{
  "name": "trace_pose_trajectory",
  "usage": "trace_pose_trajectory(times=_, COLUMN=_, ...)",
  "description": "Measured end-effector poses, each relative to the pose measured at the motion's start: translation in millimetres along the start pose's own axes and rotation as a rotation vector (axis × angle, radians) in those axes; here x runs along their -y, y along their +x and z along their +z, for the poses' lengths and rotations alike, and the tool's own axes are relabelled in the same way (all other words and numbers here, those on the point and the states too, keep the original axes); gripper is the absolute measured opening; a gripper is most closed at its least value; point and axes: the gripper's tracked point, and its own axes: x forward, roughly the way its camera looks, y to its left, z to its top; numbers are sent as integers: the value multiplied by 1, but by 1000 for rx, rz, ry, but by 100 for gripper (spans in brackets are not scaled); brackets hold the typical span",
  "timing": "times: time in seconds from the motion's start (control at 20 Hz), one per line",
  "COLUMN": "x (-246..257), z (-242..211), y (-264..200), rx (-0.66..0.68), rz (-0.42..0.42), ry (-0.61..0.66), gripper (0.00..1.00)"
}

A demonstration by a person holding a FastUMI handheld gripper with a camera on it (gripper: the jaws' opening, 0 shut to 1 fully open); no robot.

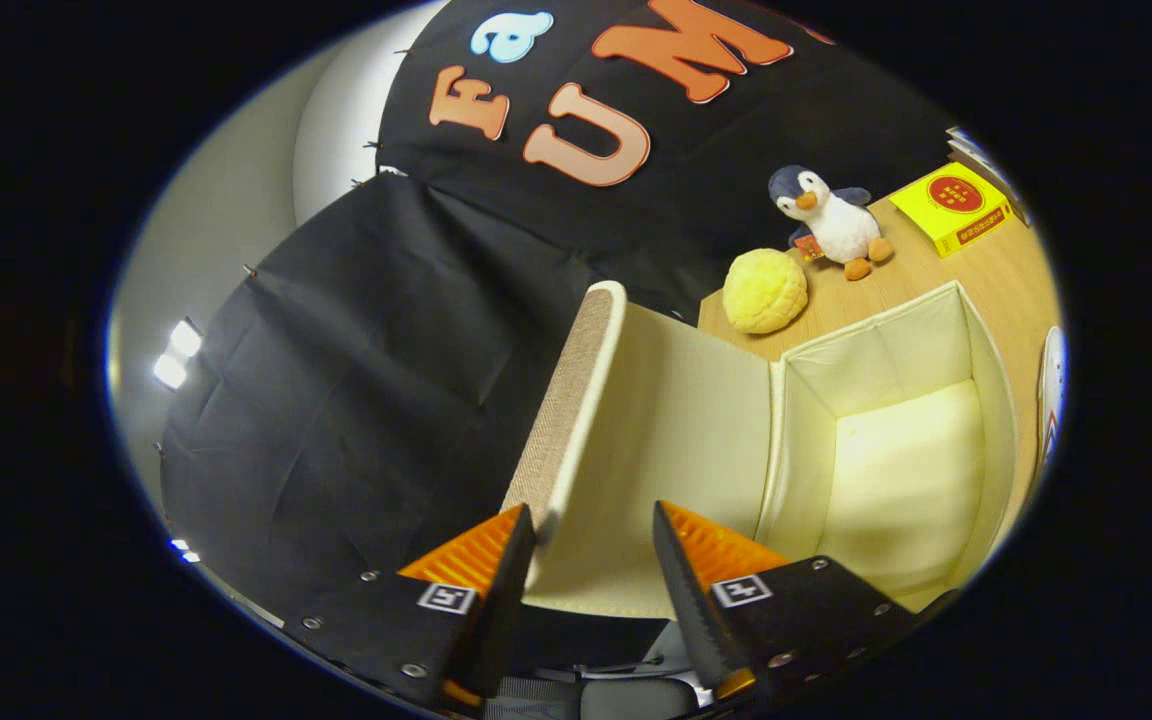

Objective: Open the storage box then place both shoes into the box .Put the left shoe in first, then the right shoe, with the right side of both shoes facing outward in a uniform manner.

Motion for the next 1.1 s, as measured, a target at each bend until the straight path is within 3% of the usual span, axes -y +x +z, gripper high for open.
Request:
trace_pose_trajectory(times=0.05, x=0, z=-3, y=3, rx=-1, rz=-7, ry=0, gripper=84)
trace_pose_trajectory(times=0.1, x=2, z=-4, y=2, rx=1, rz=-13, ry=5, gripper=98)
trace_pose_trajectory(times=0.4, x=41, z=10, y=-18, rx=73, rz=-123, ry=4, gripper=98)
trace_pose_trajectory(times=1.1, x=224, z=69, y=-166, rx=218, rz=-555, ry=-3, gripper=97)
